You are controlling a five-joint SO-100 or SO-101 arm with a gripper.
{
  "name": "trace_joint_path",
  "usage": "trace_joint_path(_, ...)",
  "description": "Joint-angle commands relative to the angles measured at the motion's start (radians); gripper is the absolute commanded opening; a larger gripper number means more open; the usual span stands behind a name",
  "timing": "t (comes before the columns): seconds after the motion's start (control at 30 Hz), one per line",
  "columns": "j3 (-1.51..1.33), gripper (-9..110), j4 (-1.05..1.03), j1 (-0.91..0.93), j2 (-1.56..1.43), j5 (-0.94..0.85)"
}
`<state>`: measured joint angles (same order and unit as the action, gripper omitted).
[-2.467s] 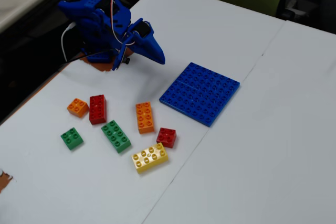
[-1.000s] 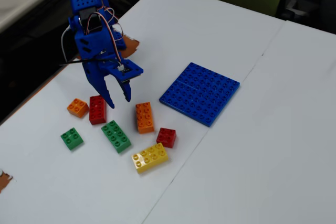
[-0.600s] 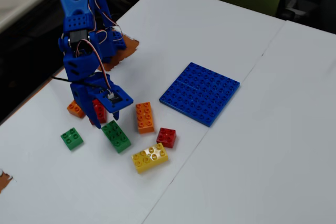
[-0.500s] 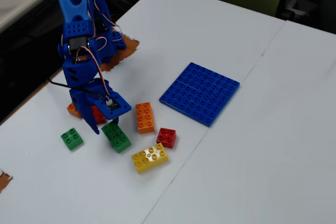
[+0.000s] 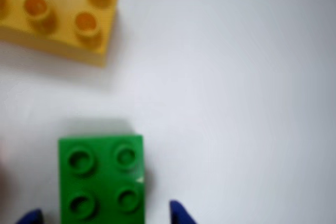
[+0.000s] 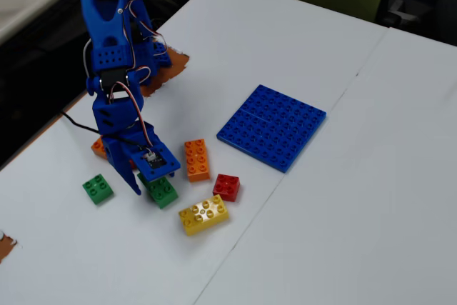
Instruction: Pick up the 2x4 green block and go up the 8x8 blue block.
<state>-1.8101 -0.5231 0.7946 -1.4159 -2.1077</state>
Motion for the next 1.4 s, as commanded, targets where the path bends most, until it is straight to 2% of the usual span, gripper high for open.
trace_joint_path(0.0, 0.049, 27, 0.018, -0.012, -0.003, 0.021)
trace_joint_path(0.47, 0.046, 8, 0.054, -0.055, 0.038, 0.181)
trace_joint_path(0.63, 0.052, 7, -0.078, -0.055, -0.069, 0.175)
trace_joint_path(0.8, 0.117, 7, -0.331, -0.084, -0.262, 0.173)
trace_joint_path(0.93, 0.117, 7, -0.465, -0.173, -0.431, 0.276)
trace_joint_path(1.07, 0.117, 6, -0.489, -0.347, -0.538, 0.499)
trace_joint_path(1.2, 0.115, 2, -0.466, -0.518, -0.538, 0.537)
trace_joint_path(1.37, 0.117, 1, -0.402, -0.627, -0.535, 0.565)
